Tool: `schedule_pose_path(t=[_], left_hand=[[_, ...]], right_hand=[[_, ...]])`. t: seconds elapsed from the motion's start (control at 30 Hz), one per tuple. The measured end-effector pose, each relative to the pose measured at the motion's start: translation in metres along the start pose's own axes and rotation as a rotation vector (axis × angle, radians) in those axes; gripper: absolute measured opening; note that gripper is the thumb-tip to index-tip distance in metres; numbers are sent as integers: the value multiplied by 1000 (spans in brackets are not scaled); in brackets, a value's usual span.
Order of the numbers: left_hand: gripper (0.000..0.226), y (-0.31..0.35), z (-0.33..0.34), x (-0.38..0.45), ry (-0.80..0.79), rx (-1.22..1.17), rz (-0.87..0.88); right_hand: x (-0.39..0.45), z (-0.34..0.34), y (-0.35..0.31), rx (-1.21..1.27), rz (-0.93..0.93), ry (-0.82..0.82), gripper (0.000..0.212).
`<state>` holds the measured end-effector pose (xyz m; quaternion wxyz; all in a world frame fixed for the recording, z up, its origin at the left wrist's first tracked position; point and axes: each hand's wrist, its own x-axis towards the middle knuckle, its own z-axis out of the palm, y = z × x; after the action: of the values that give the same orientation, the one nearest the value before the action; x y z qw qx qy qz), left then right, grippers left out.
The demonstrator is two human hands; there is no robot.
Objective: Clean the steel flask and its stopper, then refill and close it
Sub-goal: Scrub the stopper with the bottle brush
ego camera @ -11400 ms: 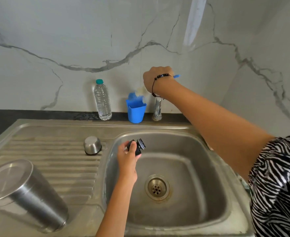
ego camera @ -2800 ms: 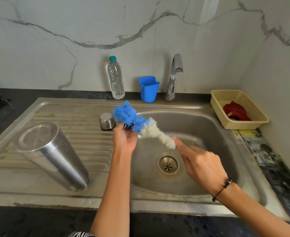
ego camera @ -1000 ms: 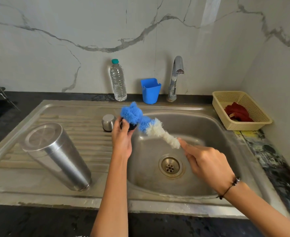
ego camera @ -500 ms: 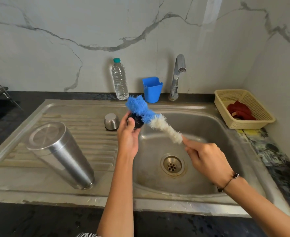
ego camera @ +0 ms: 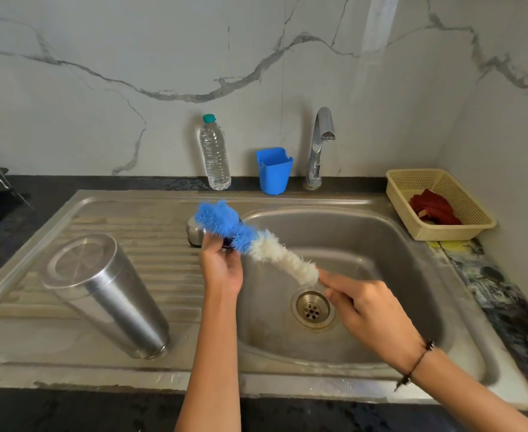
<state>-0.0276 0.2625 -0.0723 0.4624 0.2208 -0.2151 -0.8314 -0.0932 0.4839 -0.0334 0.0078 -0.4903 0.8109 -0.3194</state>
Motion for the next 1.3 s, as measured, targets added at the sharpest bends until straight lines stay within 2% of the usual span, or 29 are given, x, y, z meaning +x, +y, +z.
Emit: schedule_pose_path(t=[0.1, 0.17, 0.3, 0.43, 0.6, 0.77, 0.9, 1.0, 1.13, 1.3], left_hand=[[27, 4, -1, 3, 40, -62, 1], [23, 4, 1, 4, 36, -115, -18], [31, -3, 3, -2, -19, -107, -65], [25, 2, -4, 3, 24, -159, -38], [23, -7, 6, 0, -21, -67, -80], [20, 2, -7, 11, 60, -124, -25], [23, -3, 1, 7, 22, -74, -83], [25, 0, -2, 9, 86, -125, -88], [39, 10, -20, 18, 190, -194, -81], [34, 11, -4, 7, 96, -94, -163]], right_hand=[[-4, -4, 2, 182, 198, -117, 22], [0, -4, 1, 257, 310, -200, 28], [14, 4, -2, 383, 470, -208, 37], [12, 3, 2, 450, 566, -265, 36], [16, 6, 3, 477, 598, -238, 37], [15, 4, -1, 386, 512, -286, 34], [22, 4, -5, 399, 517, -292, 34], [28, 2, -5, 397, 498, -307, 34], [23, 3, -4, 361, 489, -354, 34], [38, 12, -7, 396, 522, -316, 36]])
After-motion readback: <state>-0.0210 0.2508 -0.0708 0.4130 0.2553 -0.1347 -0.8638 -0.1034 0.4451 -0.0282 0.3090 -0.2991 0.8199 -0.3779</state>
